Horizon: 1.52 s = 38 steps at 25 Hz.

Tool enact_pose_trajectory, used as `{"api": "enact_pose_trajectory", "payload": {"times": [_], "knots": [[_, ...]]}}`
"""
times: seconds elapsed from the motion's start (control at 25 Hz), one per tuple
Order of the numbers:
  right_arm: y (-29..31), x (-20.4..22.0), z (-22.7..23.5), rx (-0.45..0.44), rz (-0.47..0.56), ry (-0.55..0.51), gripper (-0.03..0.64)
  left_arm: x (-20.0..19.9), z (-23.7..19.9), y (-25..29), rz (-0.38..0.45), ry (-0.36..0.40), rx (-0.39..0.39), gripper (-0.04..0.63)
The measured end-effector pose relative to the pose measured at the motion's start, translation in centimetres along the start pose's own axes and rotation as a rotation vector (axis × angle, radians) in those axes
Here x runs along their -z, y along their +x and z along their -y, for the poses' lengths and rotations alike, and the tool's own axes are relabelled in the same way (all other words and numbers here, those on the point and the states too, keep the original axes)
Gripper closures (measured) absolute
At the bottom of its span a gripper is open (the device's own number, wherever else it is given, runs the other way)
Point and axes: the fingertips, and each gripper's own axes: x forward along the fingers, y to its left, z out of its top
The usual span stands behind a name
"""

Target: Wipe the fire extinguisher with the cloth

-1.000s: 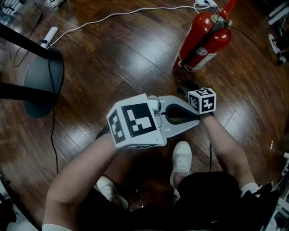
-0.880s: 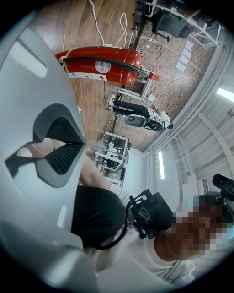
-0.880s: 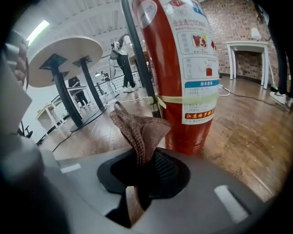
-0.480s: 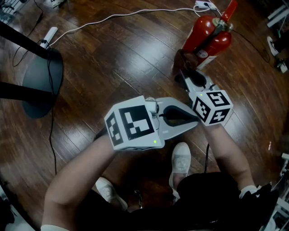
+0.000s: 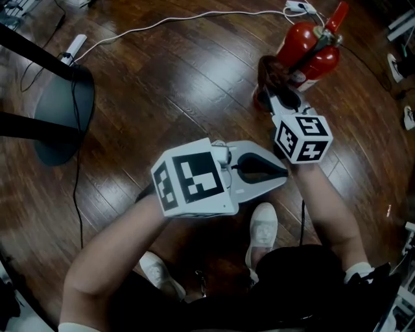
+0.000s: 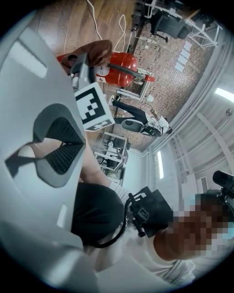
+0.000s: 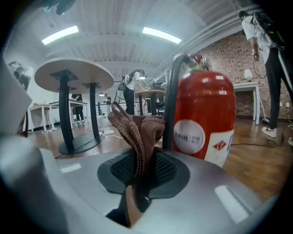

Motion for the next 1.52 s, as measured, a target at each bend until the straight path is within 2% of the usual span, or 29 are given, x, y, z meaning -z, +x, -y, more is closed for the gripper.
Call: {"api": "enact_pose_trajectory", "payload": {"times": [0.2, 0.36, 0.48, 0.6, 0.8, 0.96, 1.12, 1.4, 1.52], "knots": [[2.8, 8.4, 0.7, -0.001, -0.182, 0.025, 0.545, 0.5, 0.1, -0.2, -0.001, -0.018, -0.002, 0.595], [4.6, 13.7, 1.3, -0.011, -0.303, 0.015, 0.545, 1.0, -0.2, -0.5, -0.006, -0.028, -0.007, 0.595], [5.2, 17.5, 1.7, -0.022, -0.397, 0.054, 0.545, 1.1, -0.7, -0.8, -0.005, -0.039, -0.012, 0.595], [5.7, 19.5, 2.4, -0.028, -0.455, 0.078, 0.545, 0.7, -0.9, -1.0, 0.011, -0.043, -0.014, 0.595], [6.1, 20.3, 2.6, -0.047, -0.502, 0.102, 0.545, 1.1, -1.1, -1.2, 0.009, -0.049, -0.017, 0.595], [4.4, 18.1, 0.9, -0.102, -0.474, 0.052, 0.545, 0.6, -0.9, -1.4, 0.012, -0.03, -0.025, 0.595], [0.3, 14.2, -0.9, -0.159, -0.436, -0.001, 0.545, -0.5, -0.4, -2.3, 0.017, 0.004, -0.042, 0.595], [-11.7, 2.8, -3.7, -0.222, -0.289, -0.076, 0.545, -3.9, 2.8, -6.0, 0.047, 0.068, -0.088, 0.595], [-18.1, -1.9, -3.4, -0.207, -0.214, -0.089, 0.545, -5.9, 5.1, -7.6, 0.082, 0.114, -0.115, 0.595]]}}
